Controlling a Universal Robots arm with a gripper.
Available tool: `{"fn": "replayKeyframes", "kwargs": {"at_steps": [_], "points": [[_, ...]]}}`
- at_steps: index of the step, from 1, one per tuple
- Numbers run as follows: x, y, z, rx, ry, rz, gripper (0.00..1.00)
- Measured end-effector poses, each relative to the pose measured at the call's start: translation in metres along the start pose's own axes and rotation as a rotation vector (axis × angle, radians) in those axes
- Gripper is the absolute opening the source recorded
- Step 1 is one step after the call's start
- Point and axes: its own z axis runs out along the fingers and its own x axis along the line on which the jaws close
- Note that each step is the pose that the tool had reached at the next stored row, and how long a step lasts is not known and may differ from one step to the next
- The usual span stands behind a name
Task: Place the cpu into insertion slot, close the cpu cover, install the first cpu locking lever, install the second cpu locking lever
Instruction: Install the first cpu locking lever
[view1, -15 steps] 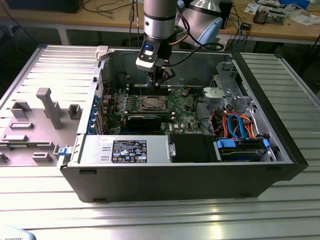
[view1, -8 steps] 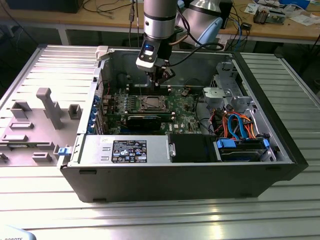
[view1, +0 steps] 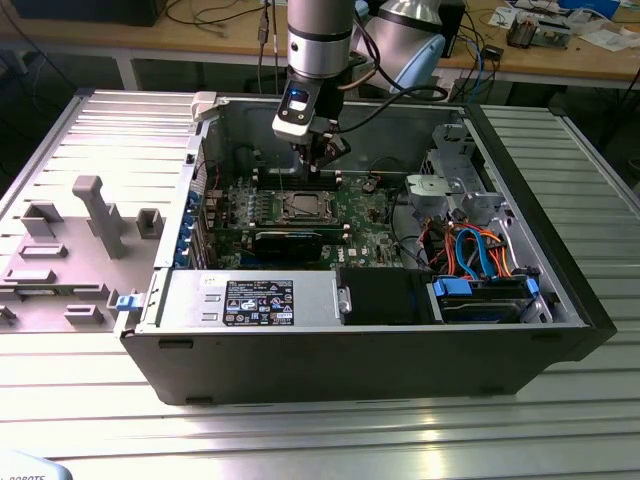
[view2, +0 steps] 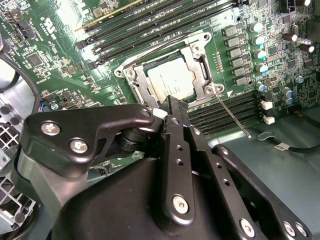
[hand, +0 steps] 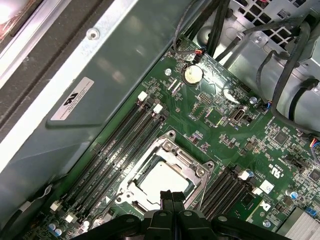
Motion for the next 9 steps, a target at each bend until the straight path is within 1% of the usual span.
{"fn": "replayKeyframes", "kwargs": {"at_steps": [2, 4, 9], "points": [[0.0, -0.0001, 0.0, -0.0001, 0.0, -0.003, 0.11], [0.0, 0.0, 0.0, -0.0004, 0.0, -0.017, 0.11], [0.0, 0.0, 0.0, -0.0014, -0.0002, -0.085, 0.11]]}}
